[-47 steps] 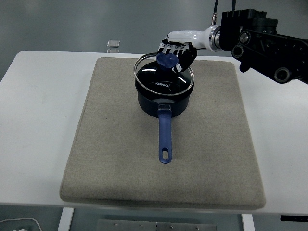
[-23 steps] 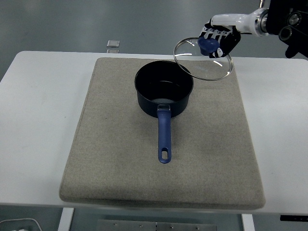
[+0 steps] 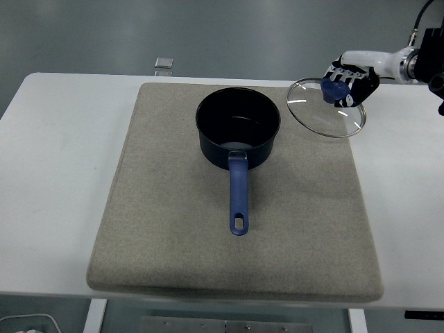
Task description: Lift the pot lid and place it to the right of the pot.
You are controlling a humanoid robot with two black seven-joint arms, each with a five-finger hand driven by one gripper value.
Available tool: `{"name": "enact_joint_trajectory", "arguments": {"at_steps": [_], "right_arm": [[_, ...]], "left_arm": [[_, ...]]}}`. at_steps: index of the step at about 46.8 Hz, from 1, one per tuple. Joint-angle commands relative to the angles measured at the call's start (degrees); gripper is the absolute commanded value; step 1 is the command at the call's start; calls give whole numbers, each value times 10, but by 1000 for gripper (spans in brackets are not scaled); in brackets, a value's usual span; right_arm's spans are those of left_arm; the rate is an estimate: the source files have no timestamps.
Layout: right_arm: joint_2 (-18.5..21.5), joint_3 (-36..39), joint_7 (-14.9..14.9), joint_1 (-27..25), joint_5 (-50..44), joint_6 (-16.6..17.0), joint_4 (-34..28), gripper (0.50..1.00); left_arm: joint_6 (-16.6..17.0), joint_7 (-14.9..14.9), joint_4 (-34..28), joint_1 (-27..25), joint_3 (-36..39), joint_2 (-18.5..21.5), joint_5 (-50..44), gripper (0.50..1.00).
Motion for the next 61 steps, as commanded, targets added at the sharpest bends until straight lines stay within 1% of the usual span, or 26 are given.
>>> {"name": "enact_joint_trajectory", "arguments": {"at_steps": [1,6,14,20,23,25,26,30,33,35,37,39,54,56,61], "right_arm": [[2,0,0,-15,0,-13,0,535],[3,0,2,-31,0,-27,-1,539],[9,0,2,-45,-1,-35,-4,545],[11,-1,3,-50,-2,-38,-4,578],[11,0,3,-51,-1,-38,-4,629],[11,0,3,-51,0,-36,-4,690],[12,0,4,-52,0,-34,-4,709],[12,0,8,-54,0,-32,-4,770],[13,1,10,-57,0,-32,-4,827],[13,2,11,-57,0,-32,-4,856],[13,2,11,-56,1,-32,-3,872],[13,3,11,-56,1,-32,-3,909],[11,23,13,-42,26,-27,-3,913],[10,37,13,-42,44,-19,-3,913],[12,80,13,-46,98,17,-3,911]], "left_arm": [[0,0,0,0,0,0,0,1000],[0,0,0,0,0,0,0,1000],[0,0,0,0,0,0,0,1000],[0,0,0,0,0,0,0,1000],[0,0,0,0,0,0,0,1000],[0,0,0,0,0,0,0,1000],[0,0,0,0,0,0,0,1000],[0,0,0,0,0,0,0,1000],[0,1,0,0,0,0,0,1000],[0,0,0,0,0,0,0,1000],[0,0,0,0,0,0,0,1000],[0,0,0,0,0,0,0,1000],[0,0,0,0,0,0,0,1000],[0,0,0,0,0,0,0,1000],[0,0,0,0,0,0,0,1000]]}}
